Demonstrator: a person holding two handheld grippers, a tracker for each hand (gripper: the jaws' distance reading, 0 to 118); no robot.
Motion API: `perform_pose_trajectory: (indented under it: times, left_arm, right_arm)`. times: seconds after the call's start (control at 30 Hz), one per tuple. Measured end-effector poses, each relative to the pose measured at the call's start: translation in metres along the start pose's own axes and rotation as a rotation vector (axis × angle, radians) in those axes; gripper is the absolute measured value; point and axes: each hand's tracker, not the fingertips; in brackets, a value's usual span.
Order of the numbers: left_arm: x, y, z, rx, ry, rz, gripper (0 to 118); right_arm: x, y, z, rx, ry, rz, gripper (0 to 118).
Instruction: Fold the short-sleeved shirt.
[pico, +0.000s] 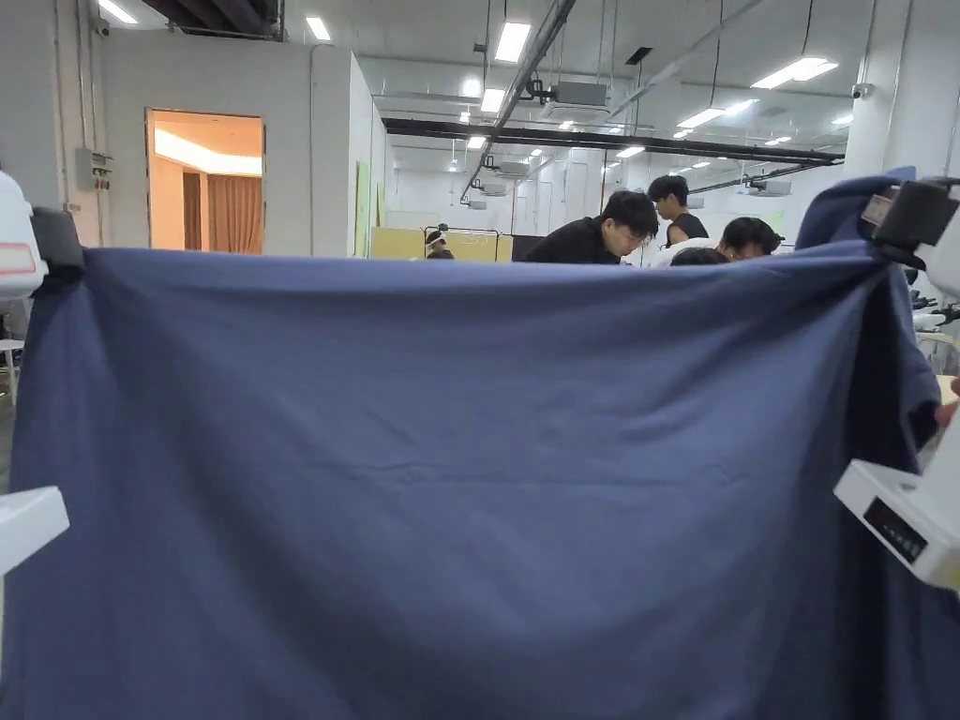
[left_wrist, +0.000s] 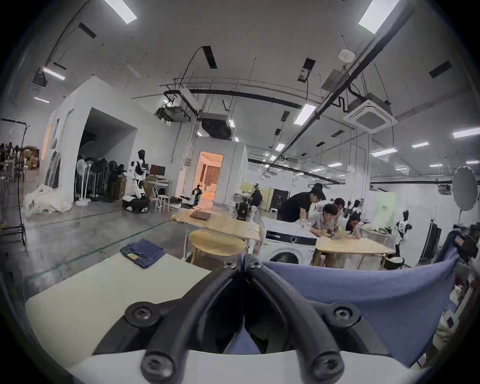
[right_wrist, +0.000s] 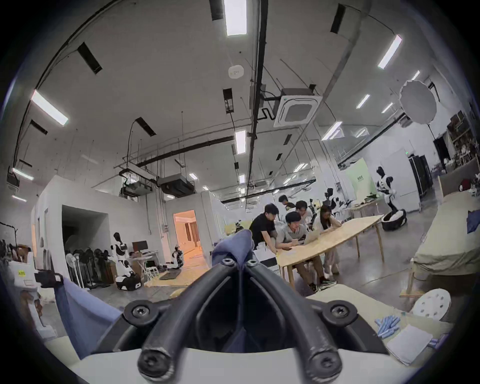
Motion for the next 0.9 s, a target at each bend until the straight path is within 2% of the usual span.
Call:
perform_pose_trajectory:
  times: [0.13,0.4,0.53,0.73,0.8,0.9]
  left_arm:
    - [0.006,0.021,-0.063,0.017,0.011,0.020,0]
    - [0.016,0.032,-0.139,0.125,0.039,0.054,0]
    - [0.013,0.013,-0.156,0.144,0.047,0.048,0]
    - [-0.002,-0.018,-0.175,0.110,0.059,0.058,0]
    - [-0.008,-0.029,-0.174,0.084,0.058,0.063,0]
    - [-0.017,-0.050,-0.158,0.048,0.065,0.057,0]
  right_arm:
    - [-0.008,0.007,-0.073,0.002,-0.002,-0.015,0]
    - [-0.020,0.000,-0.152,0.076,0.002,0.041,0]
    - [-0.015,-0.018,-0.166,0.069,0.009,0.030,0]
    - [-0.005,-0.047,-0.172,0.002,0.006,0.078,0]
    - [-0.003,-0.059,-0.159,-0.021,0.011,0.103,0]
    - [0.003,-0.076,-0.134,-0.090,0.033,0.086,0]
